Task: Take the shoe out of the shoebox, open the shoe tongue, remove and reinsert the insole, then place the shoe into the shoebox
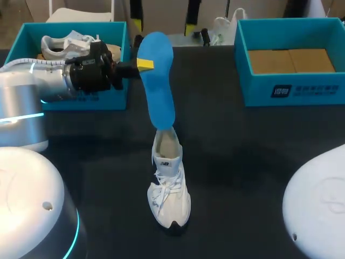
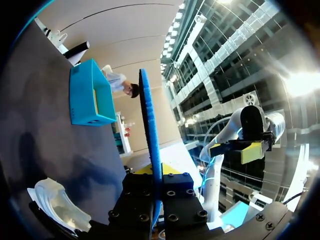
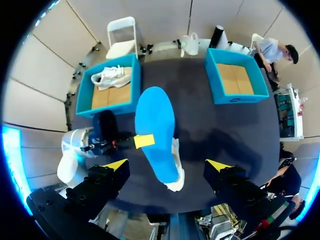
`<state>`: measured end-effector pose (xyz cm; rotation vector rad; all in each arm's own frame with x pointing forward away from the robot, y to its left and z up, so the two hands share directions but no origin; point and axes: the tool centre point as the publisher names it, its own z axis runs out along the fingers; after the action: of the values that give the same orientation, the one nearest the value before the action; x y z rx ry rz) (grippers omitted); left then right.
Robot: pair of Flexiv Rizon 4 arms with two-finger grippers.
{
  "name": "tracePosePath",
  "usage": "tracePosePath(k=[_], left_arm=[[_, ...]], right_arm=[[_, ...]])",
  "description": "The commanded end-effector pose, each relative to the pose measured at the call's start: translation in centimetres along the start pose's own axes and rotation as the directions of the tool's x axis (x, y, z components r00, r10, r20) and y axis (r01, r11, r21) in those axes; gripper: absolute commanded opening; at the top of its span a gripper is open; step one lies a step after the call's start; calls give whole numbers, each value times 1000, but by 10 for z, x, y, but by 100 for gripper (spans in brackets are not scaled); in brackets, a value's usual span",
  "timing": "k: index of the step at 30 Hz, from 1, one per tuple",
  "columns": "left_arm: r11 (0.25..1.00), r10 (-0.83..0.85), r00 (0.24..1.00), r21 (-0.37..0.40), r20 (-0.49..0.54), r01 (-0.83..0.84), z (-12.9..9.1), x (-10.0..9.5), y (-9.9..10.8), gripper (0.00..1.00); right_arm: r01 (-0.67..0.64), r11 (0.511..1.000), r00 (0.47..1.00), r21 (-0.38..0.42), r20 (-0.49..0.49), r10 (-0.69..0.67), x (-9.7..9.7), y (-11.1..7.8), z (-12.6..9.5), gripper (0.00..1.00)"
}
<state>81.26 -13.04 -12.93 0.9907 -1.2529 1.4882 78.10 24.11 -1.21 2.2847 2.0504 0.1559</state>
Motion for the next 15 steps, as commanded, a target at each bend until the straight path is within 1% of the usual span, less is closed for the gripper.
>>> tracePosePath(k=[1,5,6,8,9,11,13,15], left_arm=[[1000,0,1000,-1,1,0,-1,0,0,0],[1000,0,1000,-1,1,0,-1,0,0,0],[1000,0,1000,-1,1,0,-1,0,0,0],[1000,0,1000,-1,1,0,-1,0,0,0],[1000,0,1000,-1,1,0,-1,0,0,0],[1000,0,1000,-1,1,0,-1,0,0,0],[1000,0,1000,-1,1,0,-1,0,0,0],[1000,0,1000,-1,1,0,-1,0,0,0]], right_arm=[[-7,999,972,46,-235,17,-7,6,12,100],[-25,998,930,57,-365,44,-16,6,16,100],[-37,998,910,50,-411,54,-19,5,16,100],[-59,997,883,52,-464,76,-23,5,18,100],[-67,997,854,42,-514,79,-26,5,21,100],[-91,994,806,53,-583,105,-30,5,26,100],[-108,993,722,50,-682,113,-34,4,30,100],[-127,990,648,63,-750,131,-37,4,34,100]])
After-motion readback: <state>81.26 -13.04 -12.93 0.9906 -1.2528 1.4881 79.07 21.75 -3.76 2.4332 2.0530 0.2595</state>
